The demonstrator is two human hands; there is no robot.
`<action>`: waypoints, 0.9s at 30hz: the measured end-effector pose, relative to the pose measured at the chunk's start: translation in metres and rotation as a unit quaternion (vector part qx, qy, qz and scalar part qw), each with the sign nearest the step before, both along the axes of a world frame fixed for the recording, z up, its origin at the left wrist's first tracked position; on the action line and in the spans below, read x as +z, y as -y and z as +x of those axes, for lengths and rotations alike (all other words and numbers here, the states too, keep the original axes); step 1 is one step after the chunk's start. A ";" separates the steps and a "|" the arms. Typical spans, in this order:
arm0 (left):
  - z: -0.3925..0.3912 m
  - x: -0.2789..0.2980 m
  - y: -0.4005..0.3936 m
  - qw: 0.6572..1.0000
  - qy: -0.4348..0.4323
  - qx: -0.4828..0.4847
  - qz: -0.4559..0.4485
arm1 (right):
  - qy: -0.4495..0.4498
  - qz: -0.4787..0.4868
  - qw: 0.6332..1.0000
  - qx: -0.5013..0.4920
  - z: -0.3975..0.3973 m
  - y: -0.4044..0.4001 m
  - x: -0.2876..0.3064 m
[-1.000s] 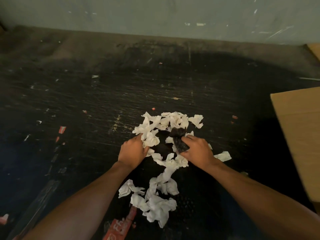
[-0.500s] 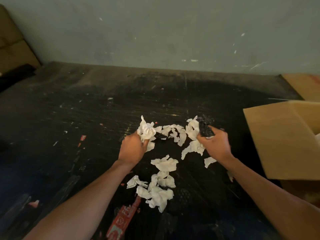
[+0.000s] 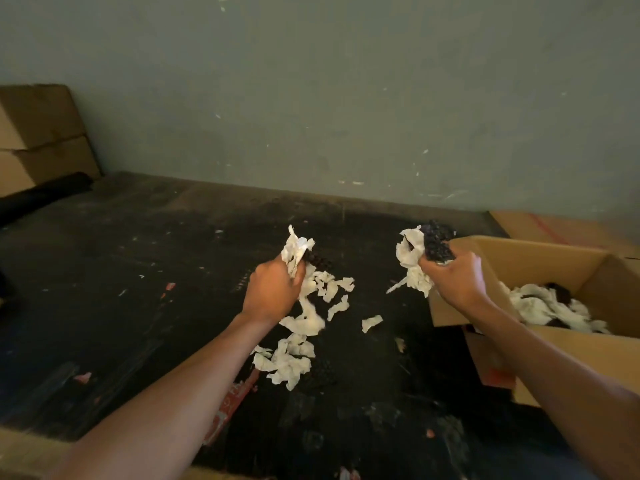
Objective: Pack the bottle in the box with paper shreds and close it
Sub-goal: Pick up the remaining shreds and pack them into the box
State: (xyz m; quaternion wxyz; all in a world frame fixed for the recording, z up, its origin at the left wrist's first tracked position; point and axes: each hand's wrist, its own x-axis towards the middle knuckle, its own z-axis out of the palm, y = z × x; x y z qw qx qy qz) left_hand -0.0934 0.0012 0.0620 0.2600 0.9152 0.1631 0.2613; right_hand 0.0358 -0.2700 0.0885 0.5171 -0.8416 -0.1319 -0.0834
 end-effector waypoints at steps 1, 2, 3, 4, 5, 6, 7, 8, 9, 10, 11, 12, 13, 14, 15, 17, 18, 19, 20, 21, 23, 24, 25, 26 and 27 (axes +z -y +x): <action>-0.001 0.006 0.011 1.000 0.004 0.000 -0.005 | 0.009 -0.008 1.000 -0.016 -0.003 0.012 0.005; 0.000 0.010 0.022 1.000 0.011 -0.008 -0.006 | 0.015 -0.016 0.999 -0.029 -0.005 0.023 0.010; 0.001 0.015 0.034 1.000 0.015 -0.017 -0.006 | 0.015 -0.019 0.999 -0.041 -0.007 0.036 0.013; 0.003 0.018 0.045 0.999 0.021 -0.026 -0.005 | 0.017 -0.021 0.998 -0.050 -0.008 0.049 0.017; 0.006 0.022 0.056 0.999 0.020 -0.032 -0.006 | 0.022 -0.023 0.997 -0.065 -0.009 0.061 0.020; 0.009 0.026 0.066 0.999 0.021 -0.037 -0.007 | 0.028 -0.021 0.996 -0.077 -0.009 0.074 0.024; 0.014 0.029 0.077 0.999 0.019 -0.040 -0.009 | 0.031 -0.018 0.995 -0.089 -0.009 0.086 0.028; 0.020 0.033 0.088 0.999 0.021 -0.042 -0.007 | 0.033 -0.016 0.995 -0.096 -0.008 0.099 0.031; 0.025 0.036 0.099 0.999 0.017 -0.044 -0.007 | 0.036 -0.014 0.994 -0.103 -0.007 0.111 0.035; 0.032 0.038 0.111 0.999 0.019 -0.051 -0.004 | 0.040 -0.012 0.993 -0.107 -0.006 0.124 0.039; 0.038 0.041 0.123 0.998 0.020 -0.058 -0.005 | 0.047 -0.010 0.993 -0.109 -0.005 0.135 0.043; 0.045 0.043 0.132 0.998 0.024 -0.065 -0.006 | 0.054 -0.011 0.992 -0.110 -0.004 0.144 0.046; 0.052 0.044 0.145 0.997 0.024 -0.073 -0.008 | 0.061 -0.009 0.992 -0.113 -0.003 0.156 0.048; 0.060 0.044 0.158 0.996 0.029 -0.082 -0.009 | 0.067 -0.009 0.991 -0.111 -0.001 0.168 0.049; 0.069 0.043 0.171 0.996 0.028 -0.088 -0.010 | 0.070 -0.010 0.991 -0.109 0.004 0.180 0.049; 0.089 0.042 0.201 0.995 0.025 -0.092 -0.004 | 0.075 -0.016 0.991 -0.107 0.017 0.206 0.046; 0.100 0.041 0.215 0.995 0.024 -0.094 -0.003 | 0.071 -0.017 0.992 -0.108 0.025 0.219 0.043; 0.112 0.040 0.231 0.995 0.022 -0.098 -0.003 | 0.066 -0.015 0.992 -0.107 0.034 0.232 0.041; 0.126 0.038 0.247 0.994 0.023 -0.104 -0.006 | 0.060 -0.014 0.993 -0.103 0.045 0.246 0.039; 0.140 0.037 0.264 0.994 0.024 -0.104 -0.011 | 0.054 -0.014 0.994 -0.096 0.058 0.260 0.037; 0.168 0.034 0.295 0.993 0.019 -0.114 -0.020 | 0.038 -0.018 0.996 -0.074 0.083 0.285 0.031; 0.181 0.032 0.310 0.992 0.019 -0.120 -0.021 | 0.031 -0.018 0.997 -0.064 0.096 0.297 0.027; 0.197 0.029 0.326 0.993 0.012 -0.120 -0.019 | 0.028 -0.018 0.998 -0.056 0.108 0.309 0.025; 0.209 0.026 0.340 0.993 0.007 -0.117 -0.021 | 0.025 -0.019 0.998 -0.048 0.122 0.320 0.021; 0.222 0.021 0.353 0.993 -0.001 -0.113 -0.022 | 0.020 -0.024 0.999 -0.038 0.135 0.329 0.016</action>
